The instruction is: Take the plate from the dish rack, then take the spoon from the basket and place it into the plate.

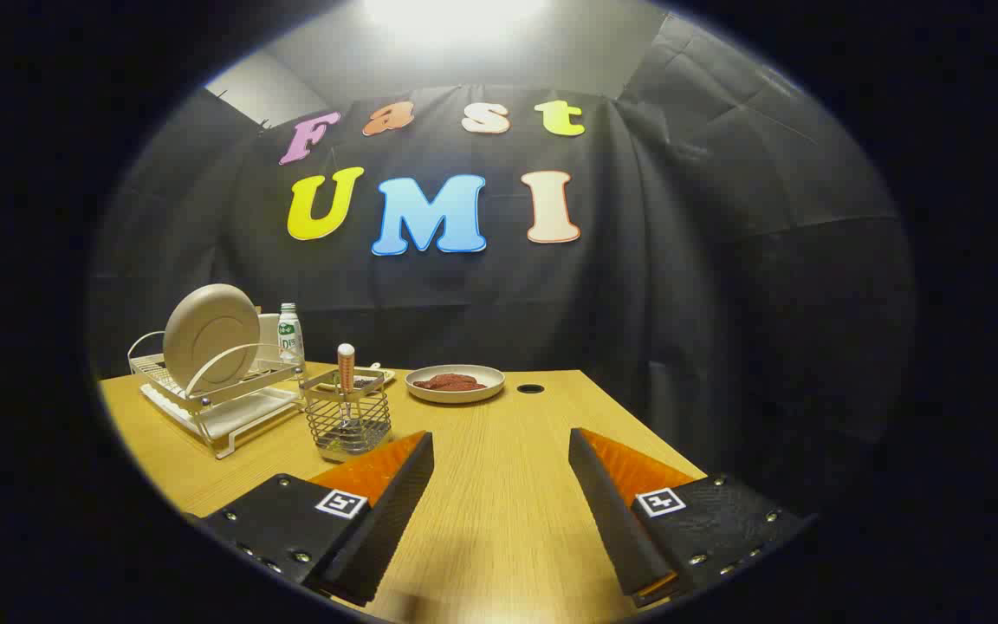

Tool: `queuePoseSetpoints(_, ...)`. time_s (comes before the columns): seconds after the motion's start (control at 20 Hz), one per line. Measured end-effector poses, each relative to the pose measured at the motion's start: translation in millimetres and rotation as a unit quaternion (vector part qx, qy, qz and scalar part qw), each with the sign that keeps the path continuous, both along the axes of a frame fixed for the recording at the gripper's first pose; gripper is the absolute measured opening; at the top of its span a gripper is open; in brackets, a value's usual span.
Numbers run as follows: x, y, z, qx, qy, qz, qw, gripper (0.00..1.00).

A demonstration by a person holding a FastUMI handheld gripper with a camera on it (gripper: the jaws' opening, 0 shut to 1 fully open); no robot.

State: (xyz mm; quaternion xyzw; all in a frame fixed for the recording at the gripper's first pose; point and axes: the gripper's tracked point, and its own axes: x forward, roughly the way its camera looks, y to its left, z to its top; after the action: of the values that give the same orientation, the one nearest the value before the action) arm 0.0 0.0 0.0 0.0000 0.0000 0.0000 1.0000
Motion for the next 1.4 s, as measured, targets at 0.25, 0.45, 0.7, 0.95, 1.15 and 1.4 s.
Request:
queuePoseSetpoints(0.25, 0.4, -0.2, -0.7, 0.001, 0.0, 0.0, 1.0, 0.97)
queuePoseSetpoints(0.45, 9.5, -0.4, -0.1, 0.002, -0.002, 0.001, 1.0, 0.97)
queuePoseSetpoints(0.7, 76.3, -6.6, 15.1, 0.001, -0.001, -0.015, 1.0, 0.97)
queuePoseSetpoints(0.95, 88.5, 20.7, 92.0, -0.004, -0.017, -0.016, 1.0, 0.97)
queuePoseSetpoints(1.15, 64.1, 69.3, 158.4, 0.011, -0.018, -0.006, 1.0, 0.97)
queuePoseSetpoints(1.4, 40.4, 127.6, 216.7, 0.036, -0.018, 0.006, 0.999, 0.97)
